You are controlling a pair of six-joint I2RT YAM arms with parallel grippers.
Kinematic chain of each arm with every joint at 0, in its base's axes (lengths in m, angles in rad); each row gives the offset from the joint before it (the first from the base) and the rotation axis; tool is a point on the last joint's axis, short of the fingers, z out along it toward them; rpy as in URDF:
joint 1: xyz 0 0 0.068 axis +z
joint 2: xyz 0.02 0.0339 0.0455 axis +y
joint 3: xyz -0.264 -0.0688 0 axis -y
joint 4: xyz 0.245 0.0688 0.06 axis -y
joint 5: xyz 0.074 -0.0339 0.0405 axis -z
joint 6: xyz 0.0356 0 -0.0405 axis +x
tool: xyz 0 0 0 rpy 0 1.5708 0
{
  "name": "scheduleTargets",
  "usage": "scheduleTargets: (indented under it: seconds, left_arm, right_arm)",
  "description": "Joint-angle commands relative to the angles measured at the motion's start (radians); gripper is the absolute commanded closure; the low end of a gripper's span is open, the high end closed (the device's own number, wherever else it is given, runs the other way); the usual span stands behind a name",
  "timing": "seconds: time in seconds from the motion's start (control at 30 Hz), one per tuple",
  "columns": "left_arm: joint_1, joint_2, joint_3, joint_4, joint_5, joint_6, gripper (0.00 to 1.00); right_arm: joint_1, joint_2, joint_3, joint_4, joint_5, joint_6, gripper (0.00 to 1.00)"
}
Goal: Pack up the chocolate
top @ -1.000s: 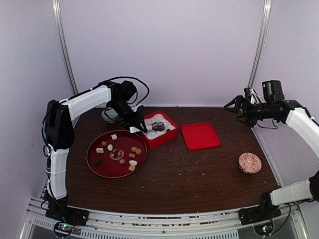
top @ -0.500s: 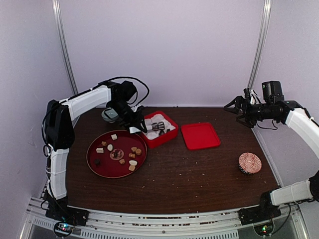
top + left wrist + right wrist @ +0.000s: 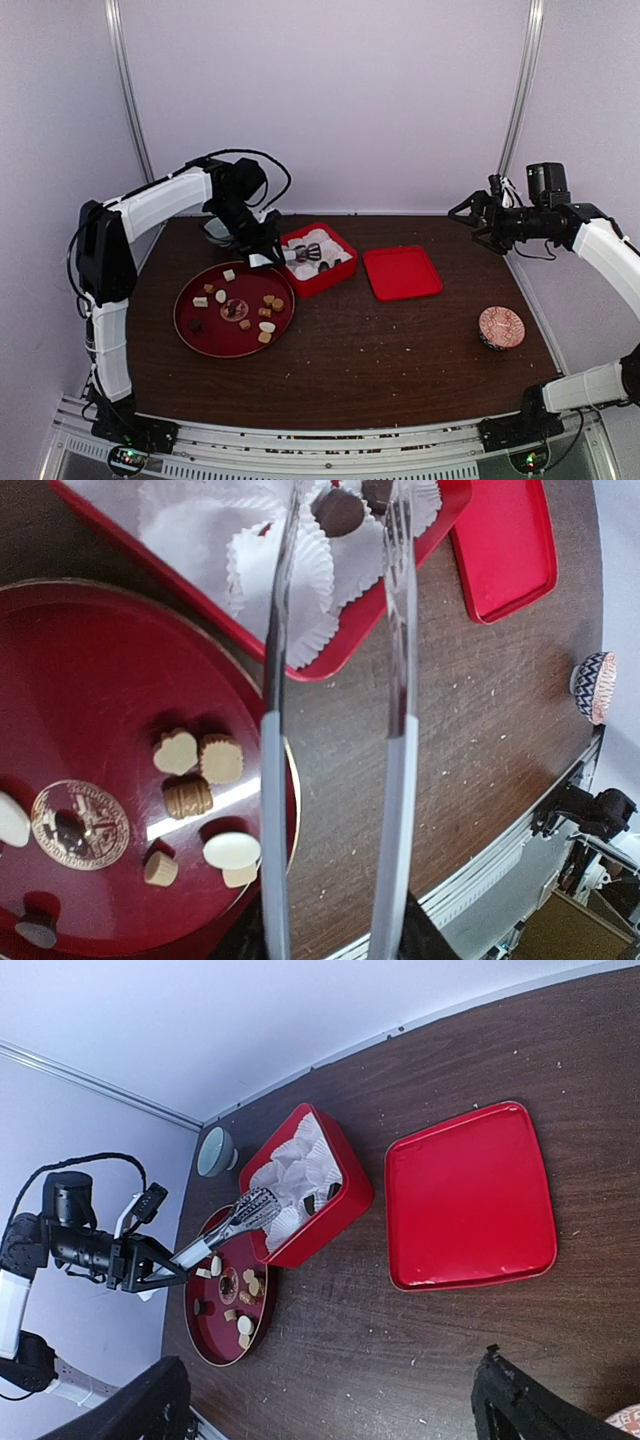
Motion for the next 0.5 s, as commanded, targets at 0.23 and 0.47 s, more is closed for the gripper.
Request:
scheduleTargets:
  seconds: [0.23,0.47]
  left_arm:
    - [0.093,-0.357,-0.207,-0.114,-0.114,0.026,0.63]
    - [0.139,-0.582,-0.426,-0.208,-0.181,0.017,0.62]
  right_arm:
    - [-0.001,0.025,-0.014,0.089,-0.050,0.018,0.00]
    - [0.000,0.032,-0.023,0.110,-0.063,0.019,0.00]
